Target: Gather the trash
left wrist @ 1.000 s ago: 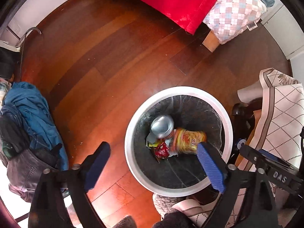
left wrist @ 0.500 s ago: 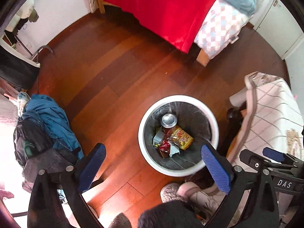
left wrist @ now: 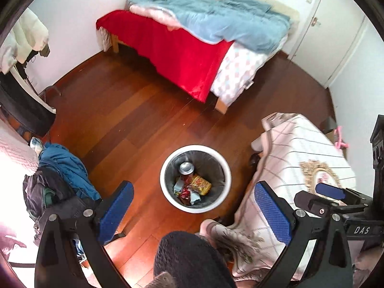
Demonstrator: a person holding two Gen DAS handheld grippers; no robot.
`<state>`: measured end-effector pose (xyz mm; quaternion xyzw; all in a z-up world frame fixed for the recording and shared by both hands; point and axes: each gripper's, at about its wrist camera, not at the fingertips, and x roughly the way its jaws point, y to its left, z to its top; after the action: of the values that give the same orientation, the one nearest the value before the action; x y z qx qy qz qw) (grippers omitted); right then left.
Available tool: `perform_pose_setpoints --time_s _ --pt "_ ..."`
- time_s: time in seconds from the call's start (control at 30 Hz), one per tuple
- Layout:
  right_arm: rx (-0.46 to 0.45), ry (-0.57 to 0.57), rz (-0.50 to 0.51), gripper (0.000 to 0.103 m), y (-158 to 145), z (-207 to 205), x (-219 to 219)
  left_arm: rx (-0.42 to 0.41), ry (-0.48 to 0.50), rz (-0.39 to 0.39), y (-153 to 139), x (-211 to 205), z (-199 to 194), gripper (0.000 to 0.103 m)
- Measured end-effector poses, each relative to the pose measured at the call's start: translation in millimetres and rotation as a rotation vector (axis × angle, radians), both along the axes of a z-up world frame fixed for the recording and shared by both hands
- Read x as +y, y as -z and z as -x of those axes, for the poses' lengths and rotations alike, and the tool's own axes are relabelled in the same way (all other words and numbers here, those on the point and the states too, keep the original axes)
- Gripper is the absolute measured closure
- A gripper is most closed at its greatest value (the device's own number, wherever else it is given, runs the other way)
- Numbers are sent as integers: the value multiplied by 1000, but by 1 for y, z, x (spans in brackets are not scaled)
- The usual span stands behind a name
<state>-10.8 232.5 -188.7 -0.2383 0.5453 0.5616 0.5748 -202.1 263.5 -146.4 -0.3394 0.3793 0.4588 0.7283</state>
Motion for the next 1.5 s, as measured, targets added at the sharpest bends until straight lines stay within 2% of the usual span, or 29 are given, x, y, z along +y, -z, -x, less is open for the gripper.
perform_pose_setpoints --time_s 0.37,0.57,0.73,1.5 --pt "42 -77 -141 0 -109 16 -61 -94 27 -29 -63 -42 18 0" --pt "56 -105 -180 0 -142 23 -81 -111 34 -53 -85 -55 28 0" --pt "78 -124 -183 0 -153 29 -91 -118 51 -56 -93 -63 30 0" --pt "63 -131 -130 0 -148 22 -88 -141 83 -7 -87 -66 19 0"
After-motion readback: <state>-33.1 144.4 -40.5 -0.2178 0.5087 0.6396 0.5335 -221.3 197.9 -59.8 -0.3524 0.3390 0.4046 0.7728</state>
